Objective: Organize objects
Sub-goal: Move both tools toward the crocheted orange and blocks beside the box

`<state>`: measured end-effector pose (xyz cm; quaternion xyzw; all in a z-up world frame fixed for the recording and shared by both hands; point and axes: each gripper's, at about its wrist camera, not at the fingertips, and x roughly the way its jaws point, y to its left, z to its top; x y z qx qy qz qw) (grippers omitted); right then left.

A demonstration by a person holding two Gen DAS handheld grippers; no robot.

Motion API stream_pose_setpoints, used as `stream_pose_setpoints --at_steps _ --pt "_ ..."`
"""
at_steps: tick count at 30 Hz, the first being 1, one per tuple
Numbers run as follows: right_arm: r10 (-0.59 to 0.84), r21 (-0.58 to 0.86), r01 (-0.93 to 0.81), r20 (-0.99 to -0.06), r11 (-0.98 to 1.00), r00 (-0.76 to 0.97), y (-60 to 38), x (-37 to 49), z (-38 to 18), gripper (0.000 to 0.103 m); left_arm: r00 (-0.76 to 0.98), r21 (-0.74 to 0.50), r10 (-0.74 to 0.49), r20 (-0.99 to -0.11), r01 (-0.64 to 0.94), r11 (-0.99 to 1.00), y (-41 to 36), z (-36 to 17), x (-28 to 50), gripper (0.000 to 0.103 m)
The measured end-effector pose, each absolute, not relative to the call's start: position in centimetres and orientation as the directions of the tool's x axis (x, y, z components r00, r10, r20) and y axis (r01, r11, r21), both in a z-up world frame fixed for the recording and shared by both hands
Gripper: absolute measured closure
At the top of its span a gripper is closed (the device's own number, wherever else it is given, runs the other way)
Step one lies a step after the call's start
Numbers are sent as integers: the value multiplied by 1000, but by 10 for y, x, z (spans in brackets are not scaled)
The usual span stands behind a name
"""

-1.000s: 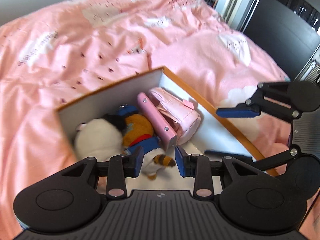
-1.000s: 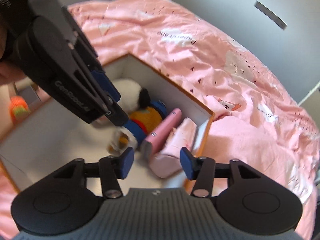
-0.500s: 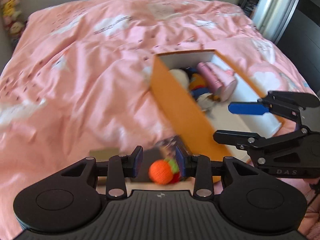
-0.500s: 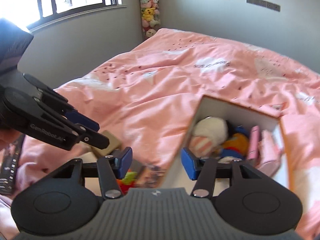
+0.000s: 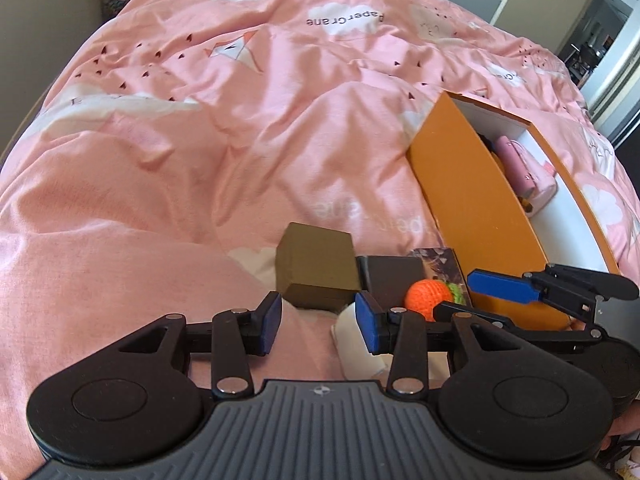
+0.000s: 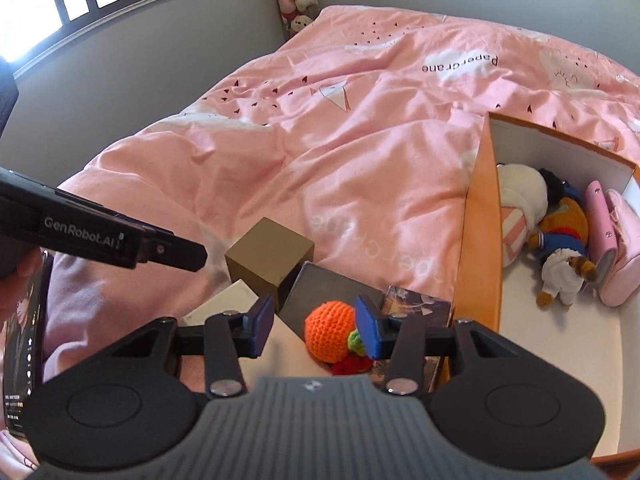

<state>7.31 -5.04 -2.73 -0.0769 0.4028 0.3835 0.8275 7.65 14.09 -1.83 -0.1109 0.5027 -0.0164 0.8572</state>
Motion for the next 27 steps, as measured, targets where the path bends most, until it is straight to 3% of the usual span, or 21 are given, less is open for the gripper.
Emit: stream_pose_setpoints --at_steps 20,27 --pt "551 116 -791 -777 601 305 -39 30 -53 55 471 -157 -162 -867 49 986 137 -4 51 56" --pt "520 68 -792 -787 607 331 -31 33 -66 45 451 -118 -145 -881 88 989 132 -4 52 56"
